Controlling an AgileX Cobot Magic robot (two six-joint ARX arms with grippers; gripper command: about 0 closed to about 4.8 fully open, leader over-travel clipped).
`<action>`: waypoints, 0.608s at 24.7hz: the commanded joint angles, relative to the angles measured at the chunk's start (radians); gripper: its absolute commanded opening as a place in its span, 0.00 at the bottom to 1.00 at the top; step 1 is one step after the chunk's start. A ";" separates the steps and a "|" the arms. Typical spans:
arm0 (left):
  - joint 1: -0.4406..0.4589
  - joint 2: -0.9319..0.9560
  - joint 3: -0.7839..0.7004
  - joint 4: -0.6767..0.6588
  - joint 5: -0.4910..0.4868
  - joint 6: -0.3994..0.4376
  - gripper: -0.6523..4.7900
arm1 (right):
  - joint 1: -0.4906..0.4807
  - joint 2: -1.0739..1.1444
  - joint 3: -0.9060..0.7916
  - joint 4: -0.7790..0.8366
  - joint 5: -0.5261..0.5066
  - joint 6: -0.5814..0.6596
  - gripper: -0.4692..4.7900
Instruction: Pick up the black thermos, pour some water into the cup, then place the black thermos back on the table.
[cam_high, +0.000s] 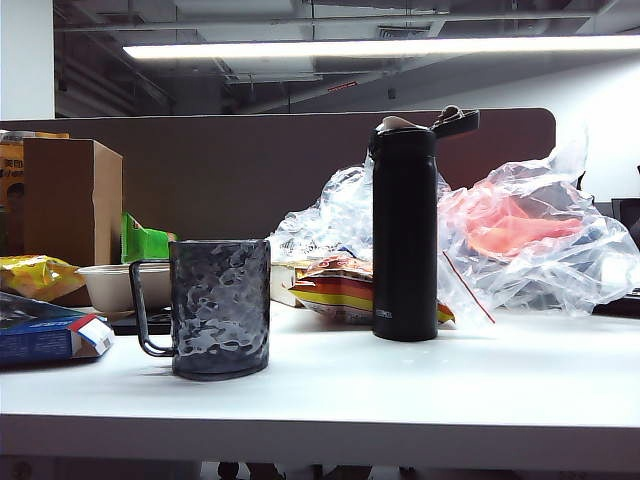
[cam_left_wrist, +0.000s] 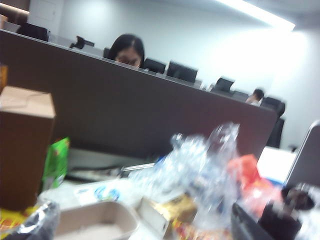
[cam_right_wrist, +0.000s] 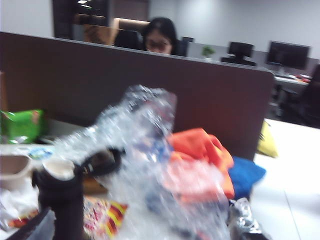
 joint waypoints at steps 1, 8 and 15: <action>0.000 0.124 0.072 0.095 0.068 -0.045 1.00 | 0.017 0.106 0.082 0.048 -0.018 0.001 1.00; -0.137 0.422 0.235 0.090 0.250 0.039 1.00 | 0.136 0.296 0.117 0.178 0.000 0.001 1.00; -0.374 0.622 0.317 0.091 0.120 0.243 1.00 | 0.286 0.522 0.115 0.295 0.060 0.002 1.00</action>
